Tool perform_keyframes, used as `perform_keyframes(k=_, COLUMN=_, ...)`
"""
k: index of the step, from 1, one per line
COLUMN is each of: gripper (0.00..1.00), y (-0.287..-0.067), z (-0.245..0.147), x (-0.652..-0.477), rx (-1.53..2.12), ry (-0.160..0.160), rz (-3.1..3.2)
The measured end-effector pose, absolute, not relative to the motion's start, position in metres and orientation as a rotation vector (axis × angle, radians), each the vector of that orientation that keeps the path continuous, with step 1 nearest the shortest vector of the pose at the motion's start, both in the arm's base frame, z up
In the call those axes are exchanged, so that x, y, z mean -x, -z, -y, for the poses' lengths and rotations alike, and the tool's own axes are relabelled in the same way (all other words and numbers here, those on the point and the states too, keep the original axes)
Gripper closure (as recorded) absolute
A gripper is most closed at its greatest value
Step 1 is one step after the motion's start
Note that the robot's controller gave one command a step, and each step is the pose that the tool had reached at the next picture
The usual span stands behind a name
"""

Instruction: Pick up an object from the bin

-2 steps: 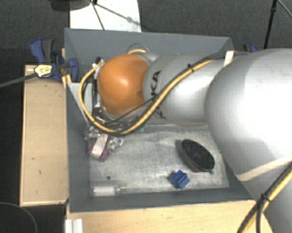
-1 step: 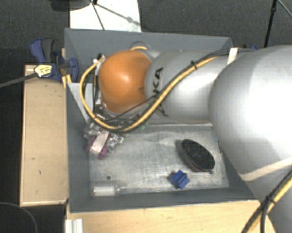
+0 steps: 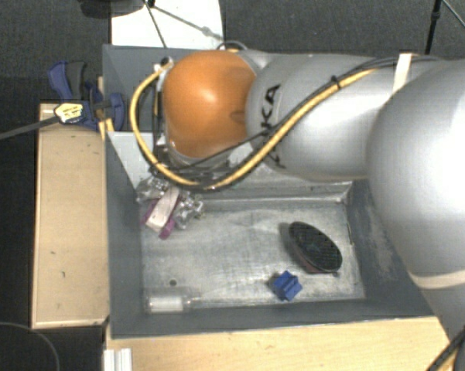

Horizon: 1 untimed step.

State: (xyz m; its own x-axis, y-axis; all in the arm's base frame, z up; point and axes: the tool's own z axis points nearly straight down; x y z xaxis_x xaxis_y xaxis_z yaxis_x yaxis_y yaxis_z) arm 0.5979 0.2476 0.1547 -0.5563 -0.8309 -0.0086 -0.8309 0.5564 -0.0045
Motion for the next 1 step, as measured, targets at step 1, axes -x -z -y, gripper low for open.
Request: perform_keyframes(k=1, gripper=1.0, y=-0.1582, z=-0.2481, x=-0.5985, rx=1.465, ry=-0.003, rz=-2.771)
